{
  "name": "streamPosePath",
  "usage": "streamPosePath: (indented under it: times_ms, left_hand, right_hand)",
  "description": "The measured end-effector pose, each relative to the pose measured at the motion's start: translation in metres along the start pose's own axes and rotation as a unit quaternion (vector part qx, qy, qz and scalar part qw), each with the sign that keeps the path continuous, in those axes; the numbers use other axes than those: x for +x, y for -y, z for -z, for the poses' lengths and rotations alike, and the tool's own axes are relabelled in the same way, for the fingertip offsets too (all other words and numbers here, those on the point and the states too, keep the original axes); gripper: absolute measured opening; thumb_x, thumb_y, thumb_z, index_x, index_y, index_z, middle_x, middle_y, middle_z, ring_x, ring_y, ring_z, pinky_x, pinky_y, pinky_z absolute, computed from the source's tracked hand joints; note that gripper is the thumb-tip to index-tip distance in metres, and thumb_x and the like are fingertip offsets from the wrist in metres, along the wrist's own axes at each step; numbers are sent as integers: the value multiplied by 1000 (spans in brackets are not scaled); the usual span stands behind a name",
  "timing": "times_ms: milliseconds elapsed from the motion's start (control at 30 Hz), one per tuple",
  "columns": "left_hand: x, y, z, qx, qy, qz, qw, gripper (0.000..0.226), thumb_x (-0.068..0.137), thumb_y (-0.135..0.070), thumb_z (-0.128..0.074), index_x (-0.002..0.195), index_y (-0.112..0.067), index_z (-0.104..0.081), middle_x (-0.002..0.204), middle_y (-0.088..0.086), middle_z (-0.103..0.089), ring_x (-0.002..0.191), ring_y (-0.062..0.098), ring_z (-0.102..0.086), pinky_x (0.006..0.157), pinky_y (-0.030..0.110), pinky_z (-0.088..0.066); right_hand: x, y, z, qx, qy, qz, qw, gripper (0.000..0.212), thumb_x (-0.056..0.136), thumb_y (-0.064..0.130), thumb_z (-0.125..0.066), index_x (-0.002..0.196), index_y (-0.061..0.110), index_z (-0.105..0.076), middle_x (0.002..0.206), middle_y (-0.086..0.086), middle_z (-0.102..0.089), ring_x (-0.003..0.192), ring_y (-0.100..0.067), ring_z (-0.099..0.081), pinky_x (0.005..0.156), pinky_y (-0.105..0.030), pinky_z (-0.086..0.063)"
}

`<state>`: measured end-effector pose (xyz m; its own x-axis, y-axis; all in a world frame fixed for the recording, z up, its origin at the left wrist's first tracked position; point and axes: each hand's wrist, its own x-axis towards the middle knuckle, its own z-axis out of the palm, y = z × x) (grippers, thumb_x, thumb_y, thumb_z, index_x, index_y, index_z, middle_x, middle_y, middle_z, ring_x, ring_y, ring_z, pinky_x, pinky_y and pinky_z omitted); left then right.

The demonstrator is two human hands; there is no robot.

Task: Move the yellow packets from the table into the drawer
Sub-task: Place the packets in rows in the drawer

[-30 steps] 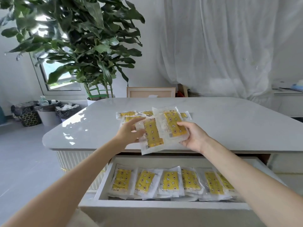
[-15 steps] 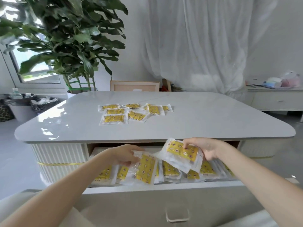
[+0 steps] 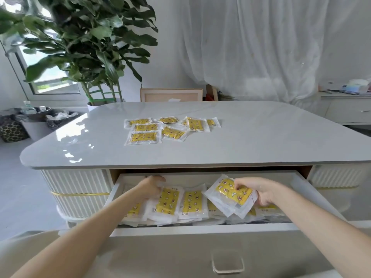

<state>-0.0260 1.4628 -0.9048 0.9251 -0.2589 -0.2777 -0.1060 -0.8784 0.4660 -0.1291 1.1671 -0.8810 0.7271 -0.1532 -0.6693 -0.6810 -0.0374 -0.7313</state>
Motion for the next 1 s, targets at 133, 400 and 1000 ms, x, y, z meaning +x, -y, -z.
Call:
streamPosePath:
  times_ms: [133,400,1000]
  left_hand:
    - [-16,-15,-7,250,-7,-111,962,61,86,-33,-58,142,-34,-35,145,8,-28,134,29,-30,102,44,-41]
    - [-29,-22,-26,493,62,-261,828,102,77,-48,-71,150,-37,0,158,-2,-8,144,24,-13,106,44,-37]
    - [-23,-31,-26,475,59,-187,858,111,69,-64,-68,151,-17,-11,159,1,-4,140,25,-30,109,42,-37]
  right_hand:
    - [9,-4,1,20,-22,8,1000,17,82,7,-60,97,5,-52,80,-14,-62,71,-28,-63,58,-33,-54]
    - [12,-5,-3,39,-38,16,998,14,83,7,-61,95,5,-54,82,-14,-64,74,-27,-64,66,-35,-54]
    - [17,-11,3,42,-142,33,988,3,86,5,-53,87,5,-50,83,-15,-60,76,-31,-62,84,-42,-53]
